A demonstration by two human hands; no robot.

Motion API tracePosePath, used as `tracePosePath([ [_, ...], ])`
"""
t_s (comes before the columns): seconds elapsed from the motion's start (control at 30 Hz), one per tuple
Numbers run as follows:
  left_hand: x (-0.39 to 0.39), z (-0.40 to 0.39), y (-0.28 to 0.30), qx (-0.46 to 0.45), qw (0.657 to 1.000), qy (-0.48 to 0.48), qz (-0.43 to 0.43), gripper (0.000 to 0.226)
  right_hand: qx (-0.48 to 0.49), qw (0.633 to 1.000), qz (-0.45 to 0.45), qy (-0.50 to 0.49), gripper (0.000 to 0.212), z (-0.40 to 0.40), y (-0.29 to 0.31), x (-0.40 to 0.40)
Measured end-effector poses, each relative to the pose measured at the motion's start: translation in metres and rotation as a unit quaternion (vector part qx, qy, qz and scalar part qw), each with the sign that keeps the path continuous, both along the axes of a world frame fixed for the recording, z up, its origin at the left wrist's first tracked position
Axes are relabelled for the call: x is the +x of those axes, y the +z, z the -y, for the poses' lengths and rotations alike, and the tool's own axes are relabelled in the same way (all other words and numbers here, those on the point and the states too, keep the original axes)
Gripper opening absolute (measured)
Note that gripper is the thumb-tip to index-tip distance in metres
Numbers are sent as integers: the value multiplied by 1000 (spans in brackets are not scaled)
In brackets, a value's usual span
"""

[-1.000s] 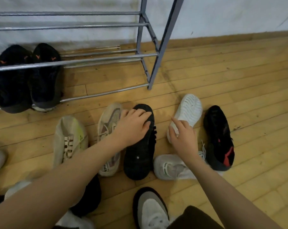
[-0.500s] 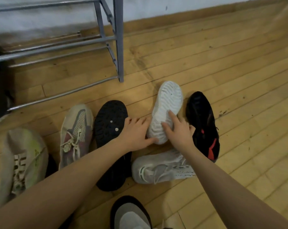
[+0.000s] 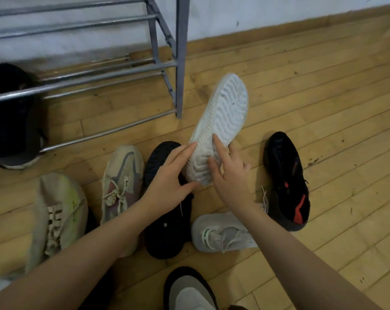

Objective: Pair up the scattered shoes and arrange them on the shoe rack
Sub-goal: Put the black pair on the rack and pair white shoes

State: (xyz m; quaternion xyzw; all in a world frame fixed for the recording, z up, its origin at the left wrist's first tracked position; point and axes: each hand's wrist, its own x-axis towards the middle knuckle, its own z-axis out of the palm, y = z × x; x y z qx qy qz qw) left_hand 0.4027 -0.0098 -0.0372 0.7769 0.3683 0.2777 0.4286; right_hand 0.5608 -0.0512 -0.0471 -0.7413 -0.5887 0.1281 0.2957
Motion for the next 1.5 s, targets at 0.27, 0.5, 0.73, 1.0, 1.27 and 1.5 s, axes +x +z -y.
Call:
tracePosePath([
  [0.27, -99, -9, 22, 147, 973, 53, -167, 79, 1, 990, -27, 142, 51, -31, 8, -66],
  [0.5, -133, 16, -8, 234, 924, 0, -303, 69, 29, 988, 109, 106, 44, -33, 12, -83],
  [0.73, -114, -1, -5, 45, 938, 125, -321, 99, -173, 964, 152, 136, 44, -28, -10, -70],
  [1.0, -106, -4, -7, 92, 937, 146, -305, 96, -192, 978, 46, 66, 45, -16, -8, -72],
  [1.27, -114, 27, 5, 107, 948, 201, -224, 81, -143, 979, -86, 115, 44, -4, 10, -88],
  [1.5, -161, 45, 38, 124, 932, 283, -191, 78, -57, 981, -64, 173, 40, -14, 43, -138],
])
